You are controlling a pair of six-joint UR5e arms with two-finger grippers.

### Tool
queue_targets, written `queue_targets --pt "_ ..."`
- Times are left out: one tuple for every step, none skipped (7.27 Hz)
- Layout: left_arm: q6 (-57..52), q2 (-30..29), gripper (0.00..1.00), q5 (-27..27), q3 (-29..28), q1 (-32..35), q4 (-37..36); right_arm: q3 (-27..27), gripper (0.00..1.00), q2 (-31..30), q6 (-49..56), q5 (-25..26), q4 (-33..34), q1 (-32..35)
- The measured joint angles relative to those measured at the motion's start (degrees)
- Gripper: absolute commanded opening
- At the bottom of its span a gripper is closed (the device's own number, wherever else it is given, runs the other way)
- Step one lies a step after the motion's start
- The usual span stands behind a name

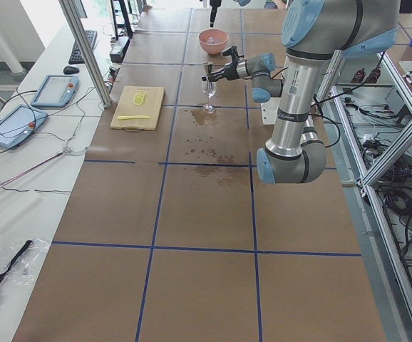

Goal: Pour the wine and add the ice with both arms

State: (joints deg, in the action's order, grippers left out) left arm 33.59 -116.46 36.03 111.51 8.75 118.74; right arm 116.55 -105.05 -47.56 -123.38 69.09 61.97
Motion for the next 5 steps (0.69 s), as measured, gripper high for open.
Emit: queue_targets --pt "-3.48 -0.08 0.00 -1.44 0.03 -0.02 -1.94 -0.03 1.00 0.08 -0.05 -0.01 0.00 0.00" --pt "-6.65 -0.13 0.00 -3.10 0.17 -0.04 -4.43 -0.06 1.00 0.14 -0.07 -0.01 -0.01 0.00" --pt "-10.79 -0.18 0.00 -4.40 0.21 -0.04 -6.15 -0.20 1.00 0.20 -0.06 -0.04 -0.03 0.00" --pt "-15.18 -0.22 0.00 -5.33 0.23 -0.04 -6.99 -0.50 1.00 0.24 -0.02 -0.07 -0.06 -0.03" --pt "-18.60 -0.28 0.00 -5.75 0.24 -0.04 -7.59 -0.83 1.00 0.26 -0.02 -0.09 -0.08 -0.10"
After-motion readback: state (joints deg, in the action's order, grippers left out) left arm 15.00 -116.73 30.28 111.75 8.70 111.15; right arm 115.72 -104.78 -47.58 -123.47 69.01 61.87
